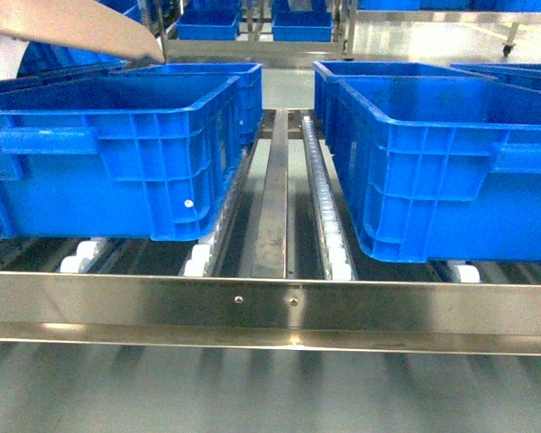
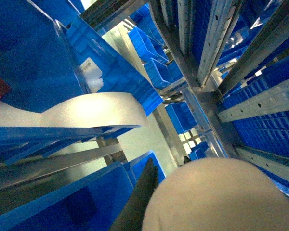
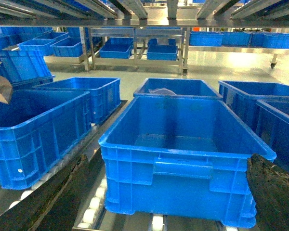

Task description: Place part in tray to right shelf

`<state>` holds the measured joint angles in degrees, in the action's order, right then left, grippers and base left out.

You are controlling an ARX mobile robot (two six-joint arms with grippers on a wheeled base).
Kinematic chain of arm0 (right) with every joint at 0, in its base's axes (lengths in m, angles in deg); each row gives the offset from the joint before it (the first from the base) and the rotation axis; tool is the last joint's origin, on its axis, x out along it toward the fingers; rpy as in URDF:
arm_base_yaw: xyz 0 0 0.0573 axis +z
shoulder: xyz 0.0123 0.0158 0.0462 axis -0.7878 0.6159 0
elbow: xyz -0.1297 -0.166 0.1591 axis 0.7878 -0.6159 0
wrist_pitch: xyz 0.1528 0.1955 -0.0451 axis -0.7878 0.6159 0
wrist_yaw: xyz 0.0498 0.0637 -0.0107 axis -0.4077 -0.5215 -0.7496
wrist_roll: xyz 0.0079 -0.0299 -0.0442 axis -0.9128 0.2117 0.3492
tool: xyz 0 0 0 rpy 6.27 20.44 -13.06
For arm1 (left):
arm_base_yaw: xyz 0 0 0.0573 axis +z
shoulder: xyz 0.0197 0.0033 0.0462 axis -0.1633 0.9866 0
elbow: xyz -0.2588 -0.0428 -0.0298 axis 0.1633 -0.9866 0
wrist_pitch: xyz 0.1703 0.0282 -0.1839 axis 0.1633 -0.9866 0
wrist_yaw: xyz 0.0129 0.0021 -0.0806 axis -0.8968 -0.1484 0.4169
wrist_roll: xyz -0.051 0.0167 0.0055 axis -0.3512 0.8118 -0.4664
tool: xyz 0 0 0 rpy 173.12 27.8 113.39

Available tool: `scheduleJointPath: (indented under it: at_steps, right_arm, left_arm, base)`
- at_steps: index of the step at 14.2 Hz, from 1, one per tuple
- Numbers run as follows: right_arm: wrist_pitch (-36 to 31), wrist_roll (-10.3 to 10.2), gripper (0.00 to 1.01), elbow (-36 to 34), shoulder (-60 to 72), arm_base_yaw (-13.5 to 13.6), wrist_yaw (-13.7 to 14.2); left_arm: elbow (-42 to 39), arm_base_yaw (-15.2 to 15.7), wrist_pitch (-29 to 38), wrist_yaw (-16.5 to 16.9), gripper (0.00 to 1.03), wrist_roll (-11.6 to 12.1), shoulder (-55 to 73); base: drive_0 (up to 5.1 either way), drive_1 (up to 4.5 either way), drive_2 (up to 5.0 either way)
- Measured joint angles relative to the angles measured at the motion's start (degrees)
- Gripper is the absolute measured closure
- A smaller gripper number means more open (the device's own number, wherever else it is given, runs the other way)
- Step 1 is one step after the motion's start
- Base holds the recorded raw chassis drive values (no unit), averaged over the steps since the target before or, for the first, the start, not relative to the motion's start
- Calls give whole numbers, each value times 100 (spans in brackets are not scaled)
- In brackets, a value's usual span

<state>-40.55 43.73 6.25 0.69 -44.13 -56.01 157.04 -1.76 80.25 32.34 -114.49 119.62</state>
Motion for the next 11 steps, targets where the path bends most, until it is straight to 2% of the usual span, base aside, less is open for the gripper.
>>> scheduleJointPath:
  at_steps: [6,7,8,11]
  right_arm:
    - [0,0,3,0,0,0,0]
    - [0,0,3,0,0,0,0]
    - [0,0,3,0,0,0,0]
    - [0,0,3,0,0,0,0]
  left_arm:
    - [-166,31,-39,-197,91,79,-2]
    - [-168,-11,107,-332,91,321,-2]
    - [-166,-48,205,-286,91,546,-9]
    - [-166,-101,195,-216,91,623,-33]
  base:
    - [0,0,0]
    - [0,0,0]
    - [0,0,0]
    - [0,0,0]
